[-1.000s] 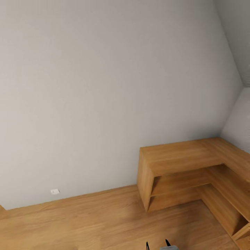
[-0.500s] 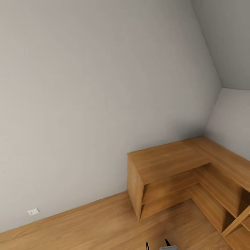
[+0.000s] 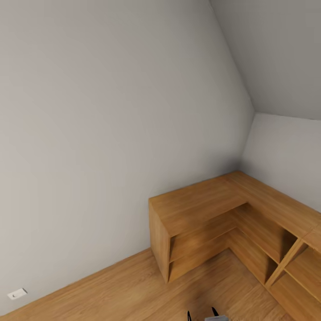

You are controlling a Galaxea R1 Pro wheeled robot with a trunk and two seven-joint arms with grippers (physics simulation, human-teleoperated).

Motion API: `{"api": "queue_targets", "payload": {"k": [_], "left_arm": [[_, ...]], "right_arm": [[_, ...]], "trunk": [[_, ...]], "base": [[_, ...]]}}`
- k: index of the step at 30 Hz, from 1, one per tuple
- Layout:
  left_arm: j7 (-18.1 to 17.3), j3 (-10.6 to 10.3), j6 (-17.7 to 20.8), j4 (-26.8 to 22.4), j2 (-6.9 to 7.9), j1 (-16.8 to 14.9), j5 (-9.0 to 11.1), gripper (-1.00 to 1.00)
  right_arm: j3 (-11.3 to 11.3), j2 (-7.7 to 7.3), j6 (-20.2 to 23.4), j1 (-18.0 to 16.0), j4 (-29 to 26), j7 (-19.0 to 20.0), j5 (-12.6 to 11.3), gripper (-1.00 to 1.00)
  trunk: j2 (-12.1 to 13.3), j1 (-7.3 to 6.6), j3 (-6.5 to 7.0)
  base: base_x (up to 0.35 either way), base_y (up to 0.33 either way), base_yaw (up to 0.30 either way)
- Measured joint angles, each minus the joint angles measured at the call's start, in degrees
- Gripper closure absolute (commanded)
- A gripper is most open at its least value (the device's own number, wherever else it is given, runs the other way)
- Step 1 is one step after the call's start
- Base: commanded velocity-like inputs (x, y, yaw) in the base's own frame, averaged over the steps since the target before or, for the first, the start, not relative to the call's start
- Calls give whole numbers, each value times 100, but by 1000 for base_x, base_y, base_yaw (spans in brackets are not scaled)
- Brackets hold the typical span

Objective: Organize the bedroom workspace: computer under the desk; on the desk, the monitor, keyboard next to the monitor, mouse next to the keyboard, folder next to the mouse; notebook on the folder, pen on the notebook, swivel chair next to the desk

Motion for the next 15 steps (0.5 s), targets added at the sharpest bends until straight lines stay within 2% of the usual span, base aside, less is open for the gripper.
{"api": "queue_targets", "payload": {"k": [15], "left_arm": [[0,0,0,0,-6,0,0,-100]], "right_arm": [[0,0,0,0,1,7,0,-100]], "trunk": [[0,0,62]], "base": [[0,0,-267]]}}
